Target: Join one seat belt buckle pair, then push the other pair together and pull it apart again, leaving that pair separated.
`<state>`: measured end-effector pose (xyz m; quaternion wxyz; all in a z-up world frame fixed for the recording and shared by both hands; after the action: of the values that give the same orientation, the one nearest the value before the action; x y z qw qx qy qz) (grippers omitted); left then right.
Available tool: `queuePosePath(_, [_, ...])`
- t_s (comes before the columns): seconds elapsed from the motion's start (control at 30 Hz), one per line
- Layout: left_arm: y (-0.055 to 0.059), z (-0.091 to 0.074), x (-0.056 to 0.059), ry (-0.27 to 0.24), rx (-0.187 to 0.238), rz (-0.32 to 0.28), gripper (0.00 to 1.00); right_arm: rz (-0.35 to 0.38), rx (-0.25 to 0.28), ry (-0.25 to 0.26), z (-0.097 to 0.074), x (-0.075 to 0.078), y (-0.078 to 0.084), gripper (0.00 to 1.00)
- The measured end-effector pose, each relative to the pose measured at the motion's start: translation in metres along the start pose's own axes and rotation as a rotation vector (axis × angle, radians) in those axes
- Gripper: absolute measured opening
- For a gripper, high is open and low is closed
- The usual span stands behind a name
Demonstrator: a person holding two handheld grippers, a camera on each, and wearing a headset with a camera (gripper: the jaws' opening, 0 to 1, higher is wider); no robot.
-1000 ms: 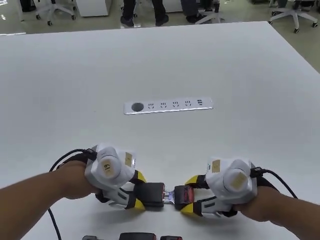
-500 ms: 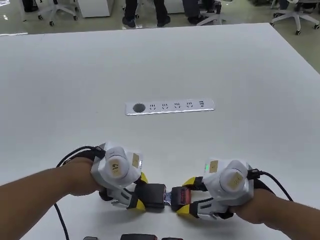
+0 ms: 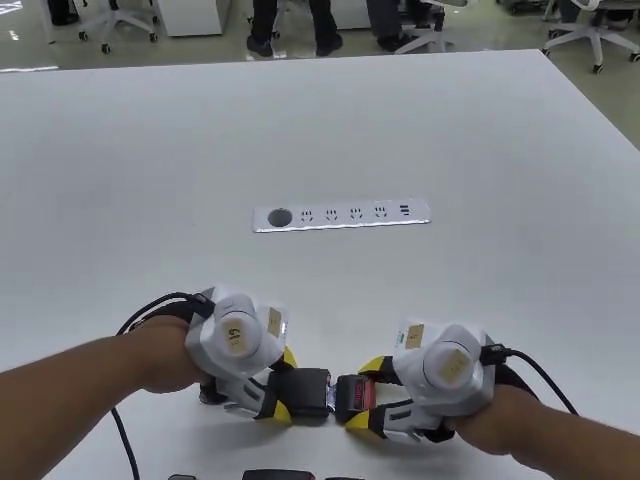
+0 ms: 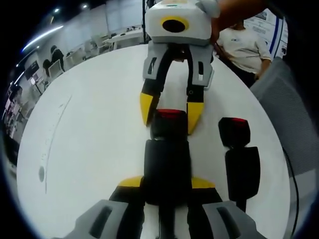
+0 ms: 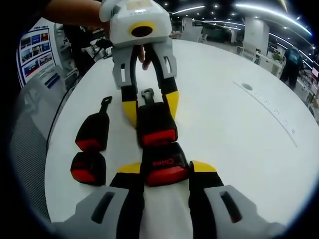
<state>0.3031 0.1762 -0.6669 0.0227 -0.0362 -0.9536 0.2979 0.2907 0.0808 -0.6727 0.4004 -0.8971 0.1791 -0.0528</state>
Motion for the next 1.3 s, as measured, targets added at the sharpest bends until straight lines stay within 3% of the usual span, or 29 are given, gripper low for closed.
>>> queuePosePath(0.63, [-0.0015,-0.0009,0.0016,0.019,-0.017,0.034,0.34,-0.043,-0.025,-0.008,0.0005,-0.0047,-0.0041,0.33])
queuePosePath(1.3, [0.0009,-0.0017,0.0026,0.005,0.013,0.001,0.34,-0.046,-0.039,-0.004,-0.0020,-0.0051,-0.0003,0.33])
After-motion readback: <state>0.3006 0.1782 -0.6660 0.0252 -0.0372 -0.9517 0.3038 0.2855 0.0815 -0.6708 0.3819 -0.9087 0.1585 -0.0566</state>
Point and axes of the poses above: the centre of the closed fingertips' face, and the gripper's own axes: z roughly forward along the fingers, x roughly to its right, y roughly out of its underside, the point moved 3 cm from there along -z, roughly backward along the fingers, and after that the axes turned 3 degrees about x, right-handed, at the moved point
